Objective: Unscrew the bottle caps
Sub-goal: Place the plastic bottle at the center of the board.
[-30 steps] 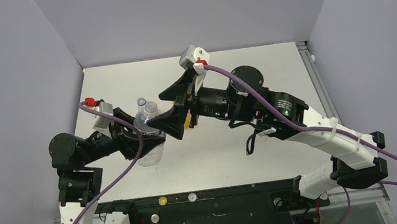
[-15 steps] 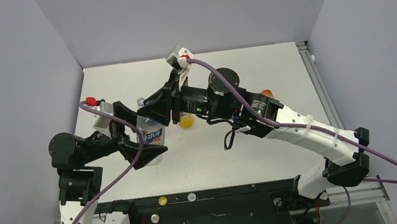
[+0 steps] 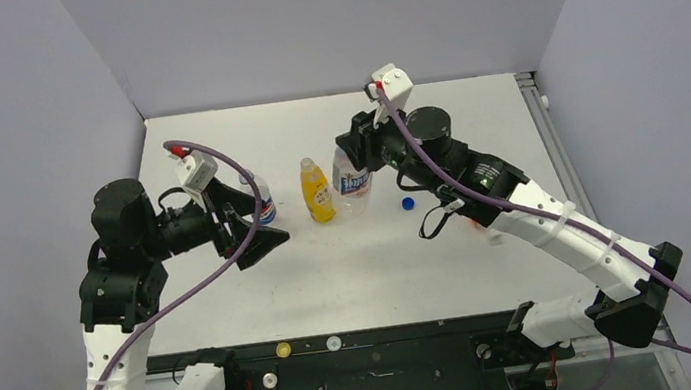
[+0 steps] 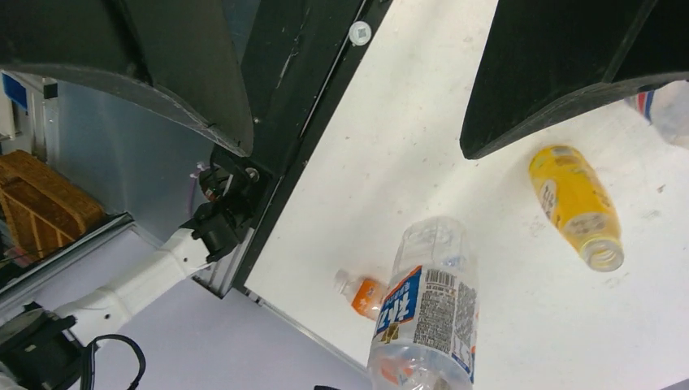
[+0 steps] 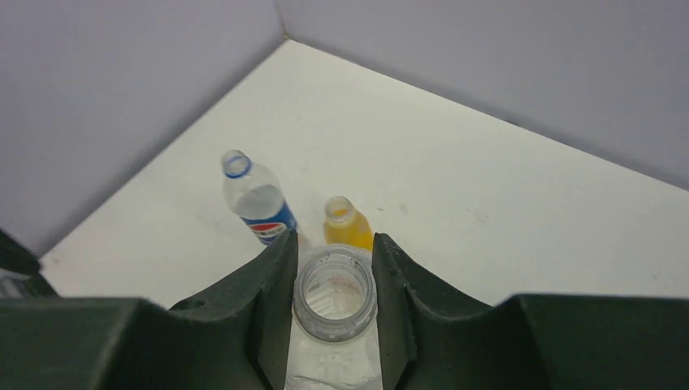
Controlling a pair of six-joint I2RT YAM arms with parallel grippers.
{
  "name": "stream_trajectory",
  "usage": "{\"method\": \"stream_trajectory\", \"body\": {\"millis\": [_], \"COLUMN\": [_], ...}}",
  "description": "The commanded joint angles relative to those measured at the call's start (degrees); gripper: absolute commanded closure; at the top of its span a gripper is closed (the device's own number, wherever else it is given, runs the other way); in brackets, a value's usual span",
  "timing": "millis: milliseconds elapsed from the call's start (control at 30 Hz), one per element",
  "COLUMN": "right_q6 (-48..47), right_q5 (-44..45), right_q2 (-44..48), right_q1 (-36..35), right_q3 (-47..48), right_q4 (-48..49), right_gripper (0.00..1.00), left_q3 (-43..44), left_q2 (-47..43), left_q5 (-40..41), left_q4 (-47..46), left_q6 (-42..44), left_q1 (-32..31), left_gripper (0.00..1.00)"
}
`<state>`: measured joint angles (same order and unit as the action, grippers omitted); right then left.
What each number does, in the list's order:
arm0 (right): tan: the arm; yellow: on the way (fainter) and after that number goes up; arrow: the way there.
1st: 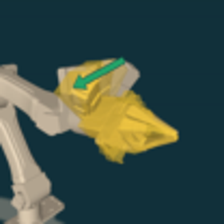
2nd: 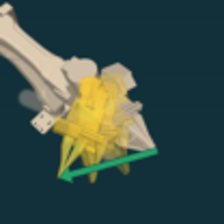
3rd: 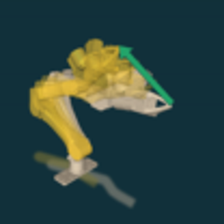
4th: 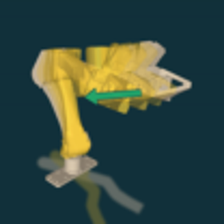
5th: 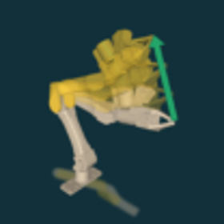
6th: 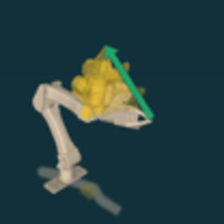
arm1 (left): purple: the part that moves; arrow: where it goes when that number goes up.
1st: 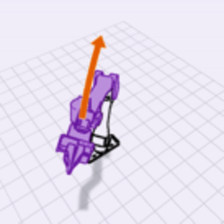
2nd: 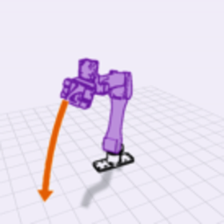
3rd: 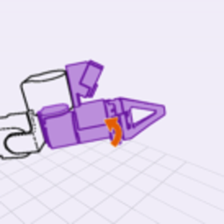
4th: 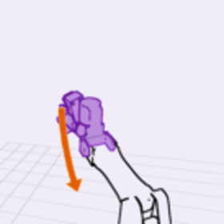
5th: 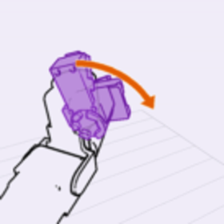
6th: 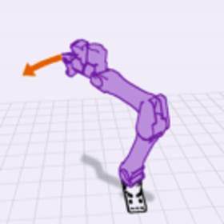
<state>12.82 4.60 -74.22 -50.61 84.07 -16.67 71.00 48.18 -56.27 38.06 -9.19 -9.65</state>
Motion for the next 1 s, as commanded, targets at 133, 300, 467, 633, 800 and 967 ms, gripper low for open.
{"method": "stream_trajectory", "body": {"millis": [133,300,467,633,800,967], "right_q6": [-6.0,-7.5,-6.7,-4.6,-1.4,0.5], "right_q5": [10.2,14.6,18.8,21.4,22.1,22.4], "right_q2": [-4.1,-10.3,-14.0,-17.4,-18.7,-20.3], "right_q1": [4.7,5.9,6.4,6.8,8.1,8.5], "right_q3": [-8.9,-13.0,-17.7,-20.1,-23.9,-25.5], "right_q4": [9.1,17.8,28.1,34.7,40.9,42.0], "right_gripper": [1.0,1.0,1.0,1.0,1.0,1.0], "left_q3": [7.6,13.6,18.8,24.0,26.2,28.6], "left_q2": [3.2,8.2,13.7,17.4,16.3,16.6], "left_q5": [15.1,20.3,26.6,28.8,29.1,28.4], "left_q4": [12.4,17.5,26.2,32.3,31.7,31.3], "left_q6": [7.6,8.8,13.8,16.6,17.1,16.5], "left_q1": [0.1,0.1,0.2,0.8,1.8,2.5], "left_gripper": [0.03,0.03,0.04,0.03,0.03,0.03]}}
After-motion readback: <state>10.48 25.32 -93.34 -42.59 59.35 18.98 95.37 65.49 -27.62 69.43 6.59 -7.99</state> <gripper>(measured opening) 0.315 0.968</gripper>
